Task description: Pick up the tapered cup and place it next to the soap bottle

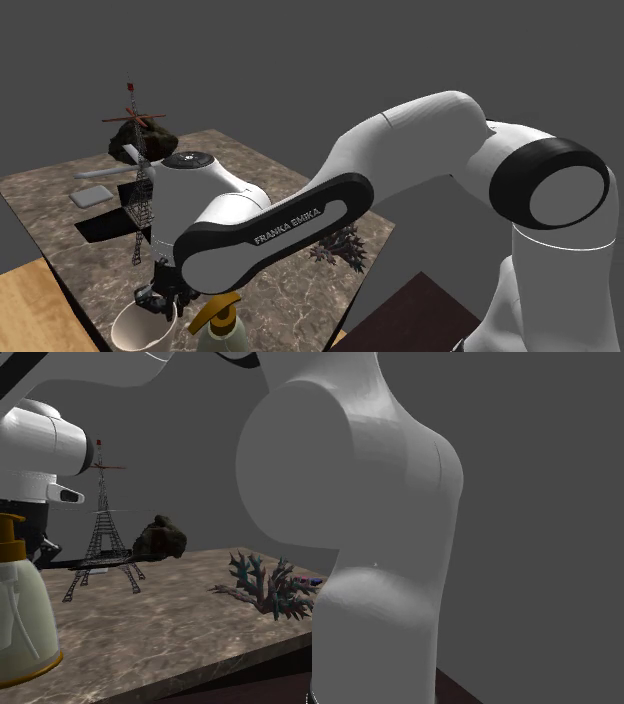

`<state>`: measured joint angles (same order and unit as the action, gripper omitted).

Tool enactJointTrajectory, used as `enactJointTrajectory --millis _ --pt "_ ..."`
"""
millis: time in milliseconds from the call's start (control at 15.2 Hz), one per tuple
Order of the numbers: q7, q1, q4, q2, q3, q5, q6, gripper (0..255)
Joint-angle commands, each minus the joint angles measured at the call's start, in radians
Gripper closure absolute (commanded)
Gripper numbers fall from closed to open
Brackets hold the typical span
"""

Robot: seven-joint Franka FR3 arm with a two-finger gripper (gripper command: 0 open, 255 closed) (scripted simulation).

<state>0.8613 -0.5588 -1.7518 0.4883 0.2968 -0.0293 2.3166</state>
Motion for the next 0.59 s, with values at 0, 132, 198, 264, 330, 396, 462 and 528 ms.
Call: enactJointTrajectory --millis 0,132,198,264,330,396,462,528 --pt "0.000 -0.003 -0.005 0.007 0.003 0.001 0.000 255" --pt "0.000 -0.004 -0.005 0.007 0.003 0.001 0.000 255" --pt "0.000 -0.004 -0.005 0.007 0.003 0.001 0.000 255" --pt "-0.002 -0.002 -0.008 0.006 0.003 0.002 0.002 0" --pt "-0.002 -0.002 -0.010 0.007 0.002 0.002 0.005 0" --pt "-0.003 -0.001 -0.010 0.007 0.002 0.002 0.004 0" --pt "-0.003 -0.001 -0.009 0.007 0.002 0.002 0.005 0" --pt "-0.003 -0.002 -0.008 0.009 0.002 0.002 0.004 0"
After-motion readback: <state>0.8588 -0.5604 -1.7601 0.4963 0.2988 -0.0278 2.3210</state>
